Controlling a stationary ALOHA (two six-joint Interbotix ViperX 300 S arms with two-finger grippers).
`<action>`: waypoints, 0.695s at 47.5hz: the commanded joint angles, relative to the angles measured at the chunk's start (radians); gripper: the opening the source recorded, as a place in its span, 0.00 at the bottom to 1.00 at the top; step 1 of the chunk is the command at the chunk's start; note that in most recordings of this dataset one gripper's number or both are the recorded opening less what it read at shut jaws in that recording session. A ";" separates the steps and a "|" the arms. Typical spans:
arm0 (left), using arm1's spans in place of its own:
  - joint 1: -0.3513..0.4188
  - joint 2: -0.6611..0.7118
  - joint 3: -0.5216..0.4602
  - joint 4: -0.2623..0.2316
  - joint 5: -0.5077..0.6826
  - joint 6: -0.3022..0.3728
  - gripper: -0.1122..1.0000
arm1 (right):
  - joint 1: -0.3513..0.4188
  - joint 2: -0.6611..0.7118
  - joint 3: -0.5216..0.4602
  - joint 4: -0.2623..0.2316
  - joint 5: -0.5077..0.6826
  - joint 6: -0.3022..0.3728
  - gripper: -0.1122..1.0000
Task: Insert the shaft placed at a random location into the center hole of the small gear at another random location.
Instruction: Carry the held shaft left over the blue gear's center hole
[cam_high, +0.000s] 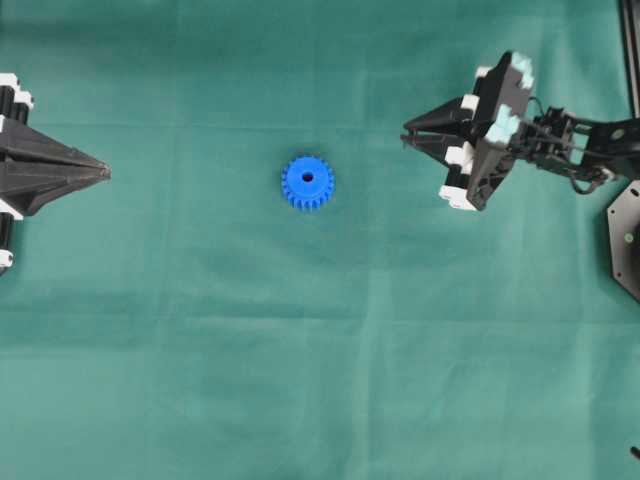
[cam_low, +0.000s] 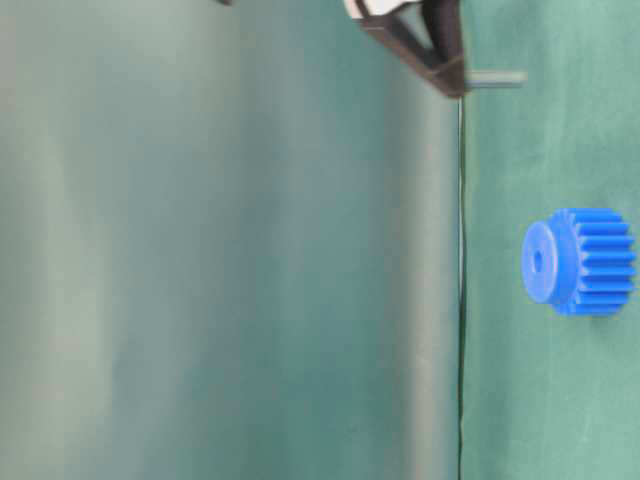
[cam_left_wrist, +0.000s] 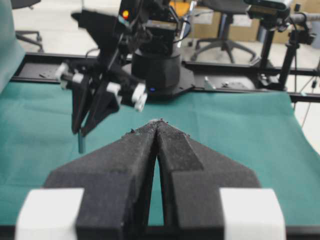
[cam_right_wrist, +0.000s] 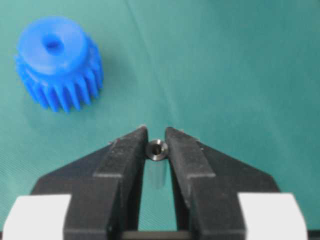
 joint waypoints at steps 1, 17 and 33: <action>0.002 0.002 -0.011 -0.003 -0.009 -0.002 0.10 | 0.005 -0.072 -0.026 -0.002 0.064 -0.005 0.23; 0.000 0.002 -0.011 -0.002 -0.009 -0.002 0.10 | 0.037 -0.077 -0.054 -0.002 0.069 -0.005 0.23; 0.002 0.003 -0.011 -0.003 -0.014 -0.006 0.10 | 0.107 0.092 -0.262 -0.005 0.072 -0.012 0.23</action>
